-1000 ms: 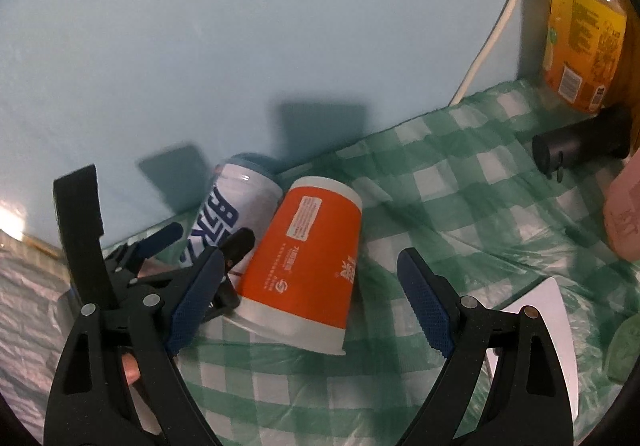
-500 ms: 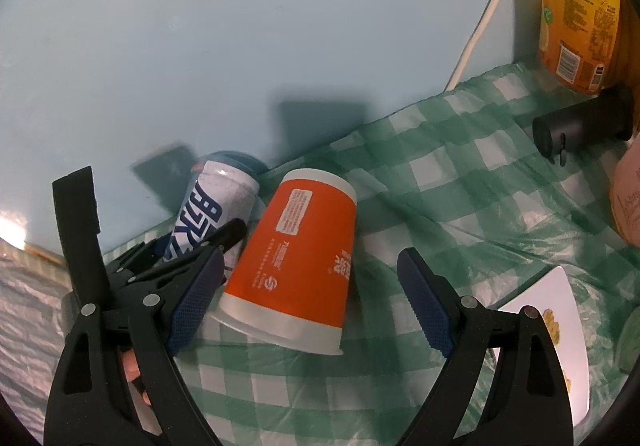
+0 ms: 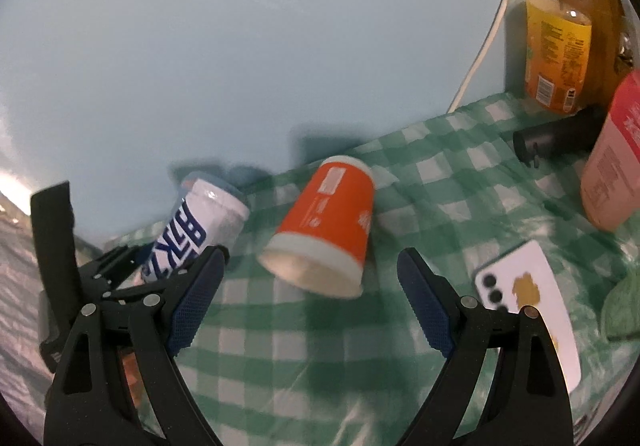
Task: Flip cup upside down
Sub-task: 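Lift the clear plastic cup with the left tool and carry it toward the right tool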
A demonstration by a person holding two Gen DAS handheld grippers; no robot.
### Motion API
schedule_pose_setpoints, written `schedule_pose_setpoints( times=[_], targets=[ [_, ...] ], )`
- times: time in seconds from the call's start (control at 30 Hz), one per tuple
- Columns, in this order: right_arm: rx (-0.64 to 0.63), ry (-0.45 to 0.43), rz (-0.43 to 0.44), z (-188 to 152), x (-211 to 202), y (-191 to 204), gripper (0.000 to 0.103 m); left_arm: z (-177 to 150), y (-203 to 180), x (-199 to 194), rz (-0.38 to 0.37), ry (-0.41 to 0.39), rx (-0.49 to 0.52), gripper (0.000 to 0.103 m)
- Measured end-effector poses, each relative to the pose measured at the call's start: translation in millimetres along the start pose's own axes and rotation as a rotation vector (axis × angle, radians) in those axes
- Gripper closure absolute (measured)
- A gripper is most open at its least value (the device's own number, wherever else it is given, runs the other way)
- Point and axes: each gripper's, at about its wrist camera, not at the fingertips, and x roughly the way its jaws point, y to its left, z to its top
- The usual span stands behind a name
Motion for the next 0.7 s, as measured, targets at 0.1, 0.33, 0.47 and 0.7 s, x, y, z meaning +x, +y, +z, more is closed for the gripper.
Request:
schedule_pose_setpoints(
  times=[0.1,0.33,0.47,0.7],
  targets=[
    [-0.024,0.023,0.021,-15,-9,9,0.014,-16,2,-18,-0.021,-0.012,0.01,0.038],
    [-0.081,0.06,0.048,-54,-19,29,0.014,-56,-4,-36,-0.084,-0.003,0.029,0.037],
    [-0.092,0.073,0.053,-71,-23,26,0.014,-83,-10,-38,-0.138,0.023,0.039,0.037],
    [-0.08,0.109,0.058,-100,-12,18,0.014,-118,-20,-26,-0.182,0.074,0.049,0.037]
  ],
)
